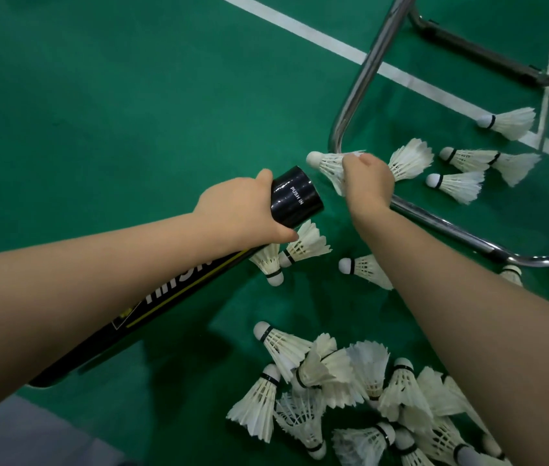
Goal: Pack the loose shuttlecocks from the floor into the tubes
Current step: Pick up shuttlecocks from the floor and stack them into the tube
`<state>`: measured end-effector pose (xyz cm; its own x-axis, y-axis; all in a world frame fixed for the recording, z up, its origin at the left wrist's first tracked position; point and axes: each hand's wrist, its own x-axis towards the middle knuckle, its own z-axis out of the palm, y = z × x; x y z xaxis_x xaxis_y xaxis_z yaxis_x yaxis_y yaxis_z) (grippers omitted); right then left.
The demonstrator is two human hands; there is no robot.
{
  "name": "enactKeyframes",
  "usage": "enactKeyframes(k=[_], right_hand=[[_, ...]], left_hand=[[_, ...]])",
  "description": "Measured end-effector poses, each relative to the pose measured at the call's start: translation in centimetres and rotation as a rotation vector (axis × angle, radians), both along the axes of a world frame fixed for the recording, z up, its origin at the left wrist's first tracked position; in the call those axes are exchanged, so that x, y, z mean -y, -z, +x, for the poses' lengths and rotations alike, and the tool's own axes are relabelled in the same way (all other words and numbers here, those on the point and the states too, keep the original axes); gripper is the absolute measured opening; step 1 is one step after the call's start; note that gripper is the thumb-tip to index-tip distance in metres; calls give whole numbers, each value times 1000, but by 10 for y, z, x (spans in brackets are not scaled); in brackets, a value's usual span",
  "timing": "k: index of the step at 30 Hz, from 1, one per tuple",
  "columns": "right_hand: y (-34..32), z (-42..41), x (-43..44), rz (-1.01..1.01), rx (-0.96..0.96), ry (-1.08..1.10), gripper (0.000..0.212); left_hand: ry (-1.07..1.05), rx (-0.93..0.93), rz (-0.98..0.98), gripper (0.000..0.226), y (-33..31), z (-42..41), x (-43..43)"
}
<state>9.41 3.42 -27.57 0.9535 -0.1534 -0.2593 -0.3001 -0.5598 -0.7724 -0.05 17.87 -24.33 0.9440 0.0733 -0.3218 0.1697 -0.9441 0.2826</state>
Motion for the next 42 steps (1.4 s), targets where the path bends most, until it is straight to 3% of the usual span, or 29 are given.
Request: enactKeyframes(k=[6,13,17,23,29,34,42], right_hand=[[-29,-29,53,74,170,-147,32],[-61,-70,89,141,0,-478,19],[-88,-93,117,137,-83,-554,25],[-117,-139,146,337,-423,-447,38],[-128,-176,149,368,-490,-597,16],[-120,-186,152,386,-594,-667,13],[-118,-181,166,409,-439,-417,35]], left_hand=[[25,1,4,66,-10,-11,24],[103,-13,66,67,-31,-29,65],[178,42,65,64,-51,-41,90],[281,40,58,62,-71,-75,116],[377,87,43,61,-83,-97,132],[431,66,56,61,-78,-110,135],[354,54,-2,68,-66,-110,130]])
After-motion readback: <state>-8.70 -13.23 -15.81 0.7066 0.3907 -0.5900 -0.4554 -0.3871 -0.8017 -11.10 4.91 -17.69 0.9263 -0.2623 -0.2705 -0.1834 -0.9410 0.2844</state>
